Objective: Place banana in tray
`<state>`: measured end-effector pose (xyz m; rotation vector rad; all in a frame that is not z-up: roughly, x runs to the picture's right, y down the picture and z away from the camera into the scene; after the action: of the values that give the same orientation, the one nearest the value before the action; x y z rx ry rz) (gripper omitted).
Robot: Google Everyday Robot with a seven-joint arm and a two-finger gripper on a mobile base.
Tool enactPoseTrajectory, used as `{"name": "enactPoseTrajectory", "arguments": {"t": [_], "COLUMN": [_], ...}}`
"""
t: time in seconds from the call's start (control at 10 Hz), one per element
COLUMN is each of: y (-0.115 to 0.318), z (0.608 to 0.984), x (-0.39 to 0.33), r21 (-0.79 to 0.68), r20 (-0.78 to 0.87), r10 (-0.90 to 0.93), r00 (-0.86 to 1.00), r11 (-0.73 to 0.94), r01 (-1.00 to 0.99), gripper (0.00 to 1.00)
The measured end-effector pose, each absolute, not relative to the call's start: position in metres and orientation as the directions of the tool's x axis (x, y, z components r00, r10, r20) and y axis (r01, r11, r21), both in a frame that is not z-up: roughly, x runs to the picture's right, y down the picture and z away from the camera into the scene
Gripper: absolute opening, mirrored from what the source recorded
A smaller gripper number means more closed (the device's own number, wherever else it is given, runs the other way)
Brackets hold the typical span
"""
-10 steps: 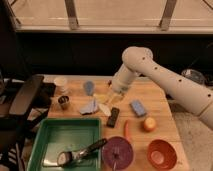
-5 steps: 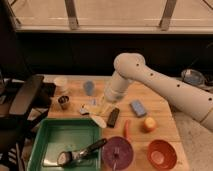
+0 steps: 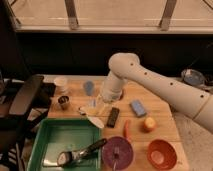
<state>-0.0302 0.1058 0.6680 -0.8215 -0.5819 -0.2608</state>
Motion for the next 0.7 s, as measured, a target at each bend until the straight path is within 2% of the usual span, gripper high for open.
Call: {"name": "enactPoseTrajectory", "arguments": {"t": [0.1,0.3,0.4,0.7], "y": [0.111,0.122,0.132,0.166], "z": [0.670,0.673,0.675,0.684], "x": [-0.052,-0.093,-0.115,-0.161], "r21": [-0.601,-0.579,-0.560,-0.519], "r20": [0.606,0.653,0.680,0.736], "r10": [-0.019,-0.041,-0.053,-0.056], "r00": [0.795,0.756,0.731,0.675], "r11": [0.643,0.616,0.606,0.594], "r01": [0.474,0.534,0.565,0.614], "gripper": [0.02,0.18,0.31,0.59]}}
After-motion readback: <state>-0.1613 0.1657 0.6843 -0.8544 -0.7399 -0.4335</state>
